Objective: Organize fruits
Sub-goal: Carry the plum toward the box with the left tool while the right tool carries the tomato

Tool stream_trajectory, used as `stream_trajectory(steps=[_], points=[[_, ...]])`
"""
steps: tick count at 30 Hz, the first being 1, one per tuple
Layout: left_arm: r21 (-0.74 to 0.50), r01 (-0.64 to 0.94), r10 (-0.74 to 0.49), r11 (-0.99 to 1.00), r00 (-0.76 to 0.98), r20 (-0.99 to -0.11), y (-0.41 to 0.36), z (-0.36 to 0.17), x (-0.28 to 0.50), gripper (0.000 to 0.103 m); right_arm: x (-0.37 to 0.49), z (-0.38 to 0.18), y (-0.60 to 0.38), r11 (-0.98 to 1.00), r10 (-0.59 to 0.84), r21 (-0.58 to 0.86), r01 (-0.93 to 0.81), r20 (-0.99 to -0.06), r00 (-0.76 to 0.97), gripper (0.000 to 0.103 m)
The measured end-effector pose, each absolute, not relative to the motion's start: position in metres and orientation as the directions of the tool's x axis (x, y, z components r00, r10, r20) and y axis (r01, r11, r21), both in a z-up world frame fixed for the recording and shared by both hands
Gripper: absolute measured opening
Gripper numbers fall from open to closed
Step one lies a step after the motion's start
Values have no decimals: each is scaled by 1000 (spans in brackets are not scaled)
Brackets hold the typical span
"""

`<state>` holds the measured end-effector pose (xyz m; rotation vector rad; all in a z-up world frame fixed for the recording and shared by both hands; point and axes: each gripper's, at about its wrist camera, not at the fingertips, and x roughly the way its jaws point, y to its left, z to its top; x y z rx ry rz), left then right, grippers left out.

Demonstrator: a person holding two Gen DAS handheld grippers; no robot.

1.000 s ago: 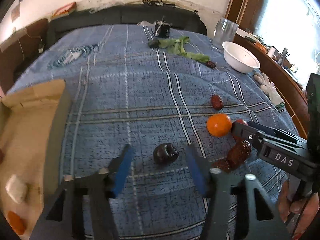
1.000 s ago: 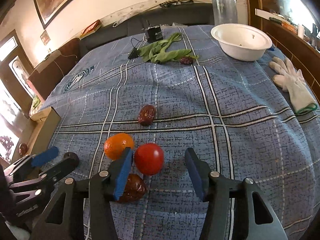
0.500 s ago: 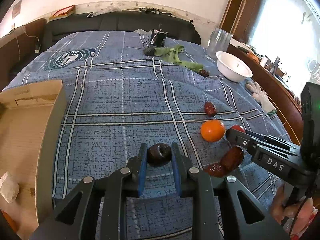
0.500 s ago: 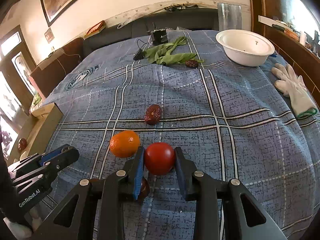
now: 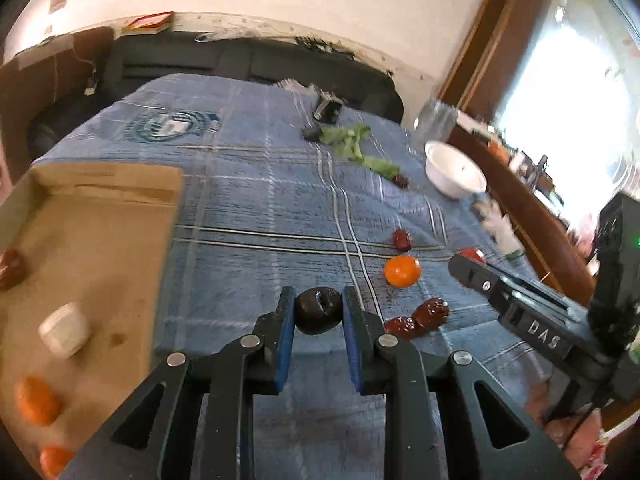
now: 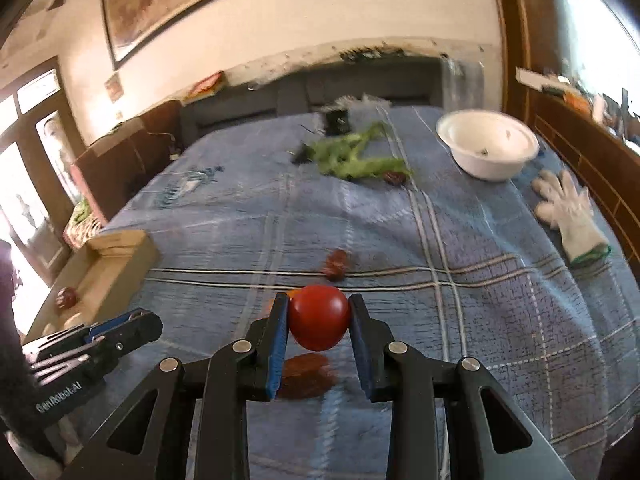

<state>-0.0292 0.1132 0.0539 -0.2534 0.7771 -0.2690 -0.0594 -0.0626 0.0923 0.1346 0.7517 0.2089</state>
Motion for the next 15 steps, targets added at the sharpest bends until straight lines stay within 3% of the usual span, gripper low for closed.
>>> stream_trajectory(steps=[8, 15], points=[[-415, 3, -285, 910, 732, -619, 194, 83, -78, 22, -82, 112, 8, 921, 384, 217, -324, -648, 658, 32], [-305, -156, -90, 940, 746, -659, 250, 83, -104, 22, -96, 107, 83, 843, 502, 240, -481, -672, 544, 33]])
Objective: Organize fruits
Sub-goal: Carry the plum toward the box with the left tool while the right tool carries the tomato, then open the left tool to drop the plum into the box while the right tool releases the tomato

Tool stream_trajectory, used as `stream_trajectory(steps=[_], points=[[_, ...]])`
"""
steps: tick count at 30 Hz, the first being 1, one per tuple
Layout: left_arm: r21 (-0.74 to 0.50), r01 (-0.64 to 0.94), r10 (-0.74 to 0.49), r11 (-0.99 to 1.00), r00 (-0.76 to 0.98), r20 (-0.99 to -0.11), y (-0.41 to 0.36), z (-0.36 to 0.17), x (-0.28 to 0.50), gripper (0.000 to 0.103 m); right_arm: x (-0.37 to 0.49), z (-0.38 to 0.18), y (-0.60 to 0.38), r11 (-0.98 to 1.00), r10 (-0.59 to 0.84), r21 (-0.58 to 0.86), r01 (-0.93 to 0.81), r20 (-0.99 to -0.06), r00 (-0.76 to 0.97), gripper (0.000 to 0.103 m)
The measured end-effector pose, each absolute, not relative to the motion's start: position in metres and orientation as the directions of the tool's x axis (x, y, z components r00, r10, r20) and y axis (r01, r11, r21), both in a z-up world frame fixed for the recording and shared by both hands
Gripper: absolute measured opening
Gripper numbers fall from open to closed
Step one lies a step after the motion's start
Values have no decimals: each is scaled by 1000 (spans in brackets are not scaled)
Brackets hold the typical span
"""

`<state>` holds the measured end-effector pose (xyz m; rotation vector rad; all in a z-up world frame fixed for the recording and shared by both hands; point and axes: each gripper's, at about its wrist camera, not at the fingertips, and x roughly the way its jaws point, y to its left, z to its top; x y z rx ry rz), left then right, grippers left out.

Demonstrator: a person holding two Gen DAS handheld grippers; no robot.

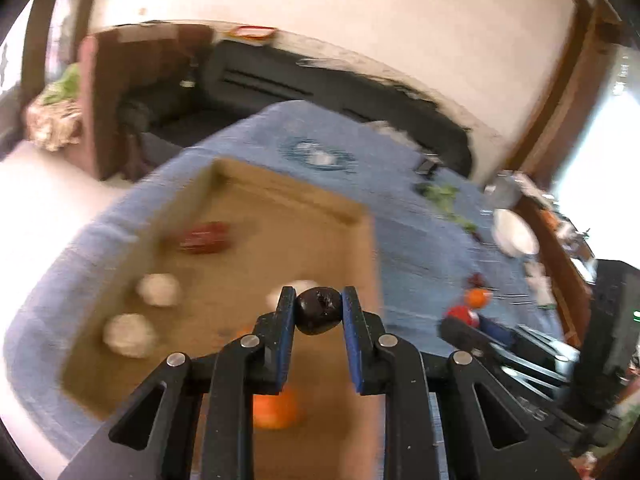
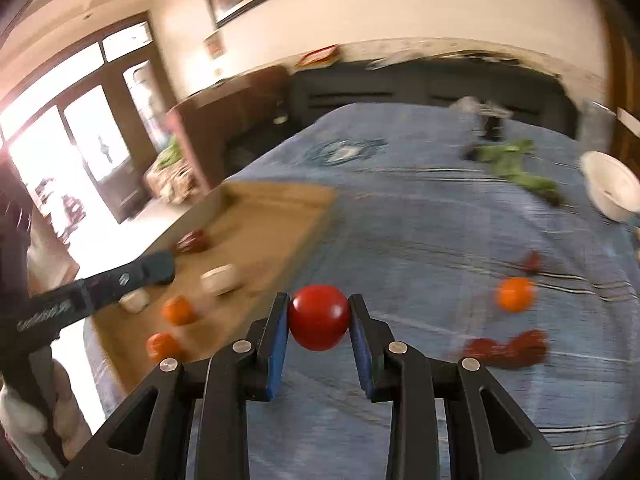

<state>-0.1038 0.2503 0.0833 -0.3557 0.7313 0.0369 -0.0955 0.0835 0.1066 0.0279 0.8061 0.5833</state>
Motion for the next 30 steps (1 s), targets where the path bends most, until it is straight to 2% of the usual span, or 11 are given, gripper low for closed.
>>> stream_trajectory(steps=[2, 5, 12, 20, 24, 30], points=[[-243, -228, -6, 943, 718, -696, 267, 74, -109, 22, -101, 105, 103, 824, 515, 226, -519, -680, 522, 33], [-204, -283, 45, 937, 678, -733, 282, 60, -114, 22, -105, 102, 128, 800, 527, 208, -563, -692, 493, 33], [-171, -301, 67, 938, 642, -764, 290, 39, -116, 22, -102, 80, 171, 773, 513, 177, -609, -740, 435, 33], [-197, -310, 49, 930, 637, -769, 296, 31, -111, 23, -98, 63, 193, 778, 453, 97, -621, -771, 447, 34], [-214, -311, 42, 926, 648, -760, 300, 34, -114, 37, -96, 62, 195, 776, 463, 110, -621, -768, 443, 35], [-233, -307, 40, 923, 677, -735, 302, 49, -122, 46, -96, 68, 189, 776, 484, 145, -614, -761, 432, 35]])
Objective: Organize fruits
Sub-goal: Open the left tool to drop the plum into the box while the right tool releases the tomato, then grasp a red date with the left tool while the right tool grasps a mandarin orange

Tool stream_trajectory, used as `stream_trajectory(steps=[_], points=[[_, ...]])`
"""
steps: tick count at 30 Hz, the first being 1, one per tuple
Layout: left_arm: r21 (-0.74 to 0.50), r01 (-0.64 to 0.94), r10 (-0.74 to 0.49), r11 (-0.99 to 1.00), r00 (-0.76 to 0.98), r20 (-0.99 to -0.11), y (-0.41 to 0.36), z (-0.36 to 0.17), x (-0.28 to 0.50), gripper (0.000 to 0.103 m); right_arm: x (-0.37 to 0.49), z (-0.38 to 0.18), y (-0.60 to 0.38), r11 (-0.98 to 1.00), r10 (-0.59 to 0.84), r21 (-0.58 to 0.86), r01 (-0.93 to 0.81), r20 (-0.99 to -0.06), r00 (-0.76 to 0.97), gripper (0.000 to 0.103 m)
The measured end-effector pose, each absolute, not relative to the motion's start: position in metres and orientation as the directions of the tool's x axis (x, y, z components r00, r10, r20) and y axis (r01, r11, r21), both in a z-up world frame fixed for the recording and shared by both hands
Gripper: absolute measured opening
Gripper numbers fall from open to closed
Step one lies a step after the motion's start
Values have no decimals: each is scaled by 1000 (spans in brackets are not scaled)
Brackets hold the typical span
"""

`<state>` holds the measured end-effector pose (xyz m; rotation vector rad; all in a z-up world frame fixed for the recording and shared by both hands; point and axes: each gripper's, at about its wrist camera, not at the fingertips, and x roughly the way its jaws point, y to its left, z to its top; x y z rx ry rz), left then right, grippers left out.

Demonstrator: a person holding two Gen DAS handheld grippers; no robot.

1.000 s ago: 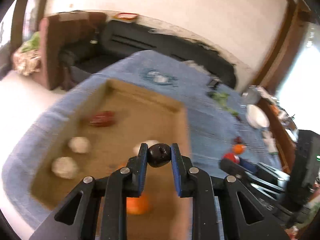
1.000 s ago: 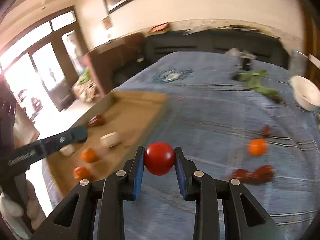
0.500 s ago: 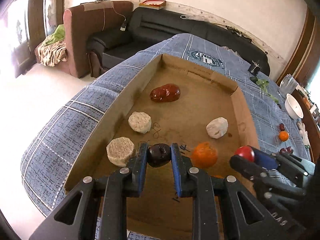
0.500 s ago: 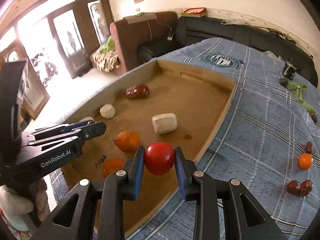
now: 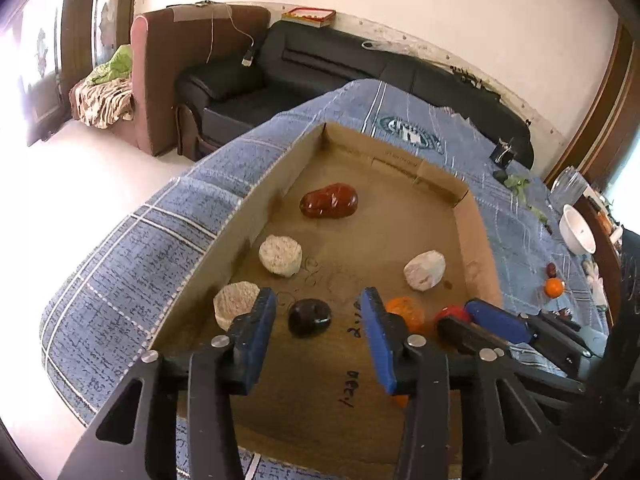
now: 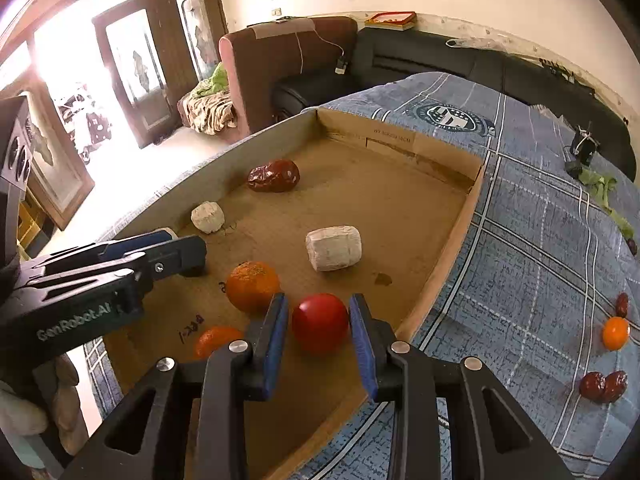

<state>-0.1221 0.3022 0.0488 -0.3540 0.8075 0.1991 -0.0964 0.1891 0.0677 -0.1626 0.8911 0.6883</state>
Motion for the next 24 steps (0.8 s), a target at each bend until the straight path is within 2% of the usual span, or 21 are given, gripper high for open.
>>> stream_trajectory(steps=[3, 5, 9, 14, 24], points=[[-238, -310, 48, 920, 692, -720, 302, 58, -127, 53, -99, 77, 184, 774, 502, 157, -614, -744, 442, 39], [-238, -312, 53, 920, 700, -712, 301, 64, -130, 54, -102, 86, 176, 774, 513, 163, -611, -727, 456, 47], [-215, -302, 68, 929, 710, -701, 291, 75, -136, 61, -107, 102, 149, 789, 523, 174, -590, -695, 494, 53], [-202, -264, 52, 943, 717, -695, 271, 84, -138, 62, -105, 111, 85, 847, 476, 185, -497, -680, 558, 63], [-179, -52, -87, 983, 720, -688, 190, 98, -126, 71, -87, 107, -70, 965, 262, 202, -168, -712, 651, 63]])
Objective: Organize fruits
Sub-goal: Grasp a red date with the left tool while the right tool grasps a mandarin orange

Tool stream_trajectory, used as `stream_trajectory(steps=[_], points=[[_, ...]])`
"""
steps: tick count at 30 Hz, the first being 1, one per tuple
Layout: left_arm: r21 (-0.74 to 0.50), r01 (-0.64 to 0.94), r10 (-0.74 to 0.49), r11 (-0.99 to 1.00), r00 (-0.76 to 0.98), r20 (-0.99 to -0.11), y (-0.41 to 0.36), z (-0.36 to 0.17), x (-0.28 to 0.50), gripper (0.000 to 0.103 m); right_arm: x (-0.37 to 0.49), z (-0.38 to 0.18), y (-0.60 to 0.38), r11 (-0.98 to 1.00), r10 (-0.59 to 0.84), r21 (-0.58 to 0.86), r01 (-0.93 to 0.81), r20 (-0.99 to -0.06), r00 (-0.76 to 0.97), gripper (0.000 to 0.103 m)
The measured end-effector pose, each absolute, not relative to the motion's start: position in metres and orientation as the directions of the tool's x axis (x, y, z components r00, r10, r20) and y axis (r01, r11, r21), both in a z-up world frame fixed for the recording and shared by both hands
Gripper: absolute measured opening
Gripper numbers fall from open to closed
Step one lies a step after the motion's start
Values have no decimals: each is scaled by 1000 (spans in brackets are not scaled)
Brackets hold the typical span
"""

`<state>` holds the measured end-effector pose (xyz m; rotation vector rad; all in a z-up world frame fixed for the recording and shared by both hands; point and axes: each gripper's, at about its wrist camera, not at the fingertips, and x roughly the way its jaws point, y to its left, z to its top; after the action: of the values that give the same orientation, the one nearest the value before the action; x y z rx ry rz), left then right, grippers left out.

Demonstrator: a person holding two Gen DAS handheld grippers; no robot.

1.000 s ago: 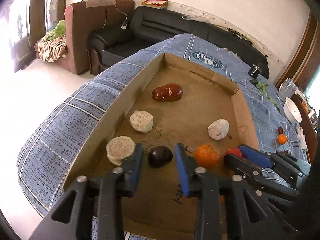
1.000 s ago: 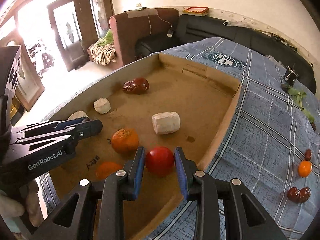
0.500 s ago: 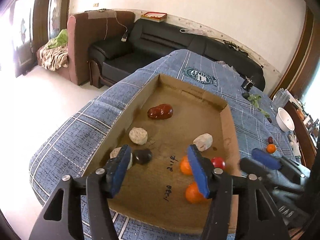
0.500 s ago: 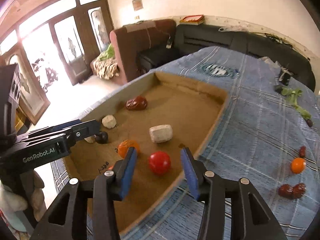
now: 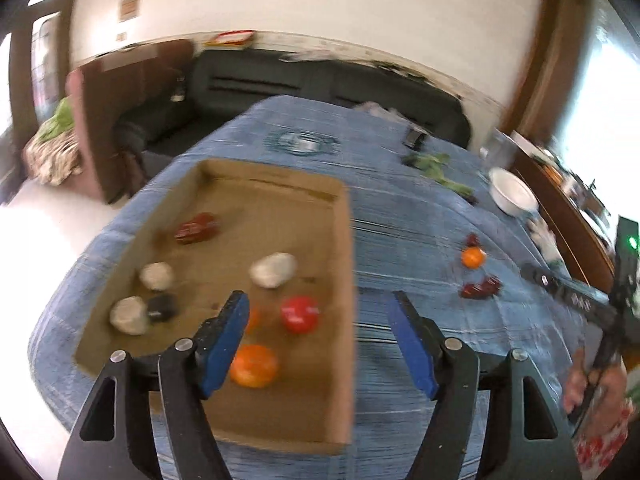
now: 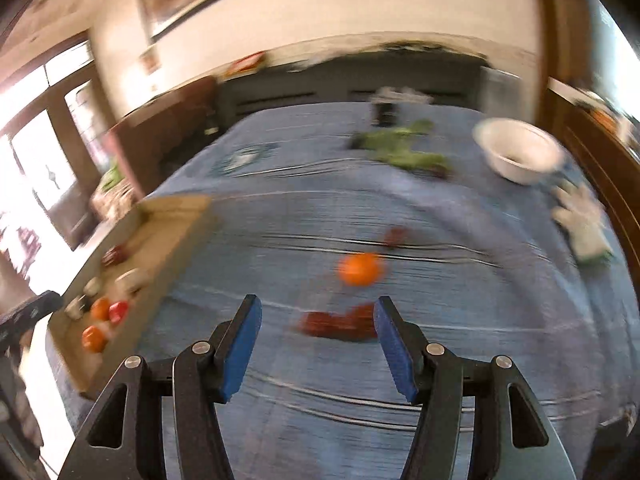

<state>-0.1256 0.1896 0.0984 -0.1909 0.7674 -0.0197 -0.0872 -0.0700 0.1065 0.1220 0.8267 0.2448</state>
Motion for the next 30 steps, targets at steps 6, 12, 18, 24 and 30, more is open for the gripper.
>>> stream_trajectory(steps=[6, 12, 18, 24, 30], points=[[-176, 58, -168, 983, 678, -715, 141, 88, -109, 71, -68, 98, -96, 969, 241, 218, -116, -734, 635, 63], [-171, 94, -192, 981, 635, -749, 118, 72, -101, 71, -29, 76, -68, 959, 284, 240, -154, -758, 588, 63], [-140, 136, -194, 981, 610, -768, 95, 61, -88, 71, -5, 58, -40, 966, 254, 175, -191, -788, 562, 63], [-139, 182, -221, 973, 583, -782, 76, 48, -65, 71, 2, 43, -42, 965, 255, 179, -189, -796, 549, 55], [-158, 218, -256, 963, 558, -790, 55, 38, -44, 71, 4, 41, -57, 959, 281, 221, -175, -785, 552, 37]])
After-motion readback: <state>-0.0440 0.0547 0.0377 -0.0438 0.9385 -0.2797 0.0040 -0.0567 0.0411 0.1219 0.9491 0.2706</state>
